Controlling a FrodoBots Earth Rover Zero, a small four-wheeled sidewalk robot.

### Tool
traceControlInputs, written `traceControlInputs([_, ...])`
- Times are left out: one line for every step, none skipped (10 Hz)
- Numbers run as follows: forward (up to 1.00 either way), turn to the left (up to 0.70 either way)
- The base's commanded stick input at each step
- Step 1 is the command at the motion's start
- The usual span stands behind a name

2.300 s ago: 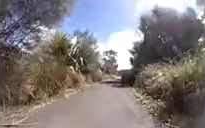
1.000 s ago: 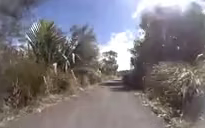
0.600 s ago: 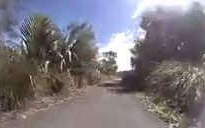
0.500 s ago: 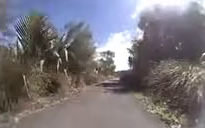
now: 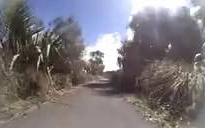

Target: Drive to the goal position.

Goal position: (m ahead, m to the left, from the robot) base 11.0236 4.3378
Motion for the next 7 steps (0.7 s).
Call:
traceControlInputs([0.85,0.0])
traceControlInputs([0.85,0.0])
traceControlInputs([0.85,0.0])
traceControlInputs([0.85,0.0])
traceControlInputs([0.85,0.0])
traceControlInputs([0.85,0.0])
traceControlInputs([0.85,0.0])
